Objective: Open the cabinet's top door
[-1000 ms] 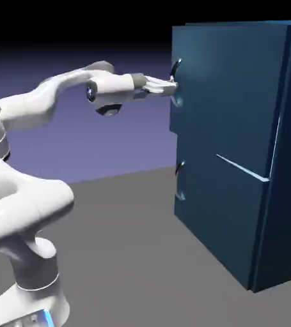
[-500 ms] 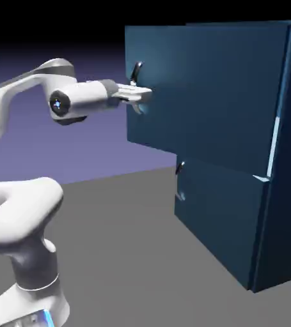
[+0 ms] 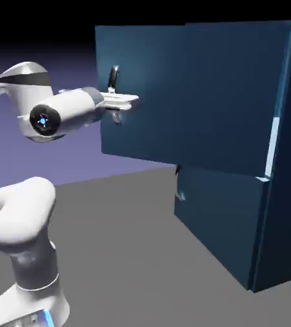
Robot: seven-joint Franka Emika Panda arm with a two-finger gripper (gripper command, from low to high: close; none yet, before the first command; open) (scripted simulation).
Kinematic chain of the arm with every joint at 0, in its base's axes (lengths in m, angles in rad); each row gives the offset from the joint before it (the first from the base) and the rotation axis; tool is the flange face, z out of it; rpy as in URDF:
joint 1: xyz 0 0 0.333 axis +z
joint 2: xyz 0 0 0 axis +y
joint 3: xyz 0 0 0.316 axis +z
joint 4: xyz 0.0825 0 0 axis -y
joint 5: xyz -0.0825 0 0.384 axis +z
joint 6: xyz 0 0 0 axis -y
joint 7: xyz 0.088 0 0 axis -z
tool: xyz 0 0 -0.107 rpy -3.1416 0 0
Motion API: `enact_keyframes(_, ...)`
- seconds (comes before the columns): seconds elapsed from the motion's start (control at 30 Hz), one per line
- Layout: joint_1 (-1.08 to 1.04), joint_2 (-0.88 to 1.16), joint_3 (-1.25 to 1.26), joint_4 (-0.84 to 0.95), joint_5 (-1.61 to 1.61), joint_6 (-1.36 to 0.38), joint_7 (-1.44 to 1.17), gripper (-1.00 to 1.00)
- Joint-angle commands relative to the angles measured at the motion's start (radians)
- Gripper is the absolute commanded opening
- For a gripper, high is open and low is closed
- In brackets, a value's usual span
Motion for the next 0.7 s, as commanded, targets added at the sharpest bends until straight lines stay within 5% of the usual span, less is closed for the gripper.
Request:
enact_keyframes(0.0, -0.036, -0.013, 0.004, -0.002, 0.011, -0.037, 0.008, -1.0)
enact_keyframes(0.43, -0.497, -0.078, -0.102, -0.028, 0.05, -0.563, 0.033, -1.0)
enact_keyframes(0.67, -0.528, 0.146, -0.342, 0.022, -0.196, -0.75, -0.134, -1.0)
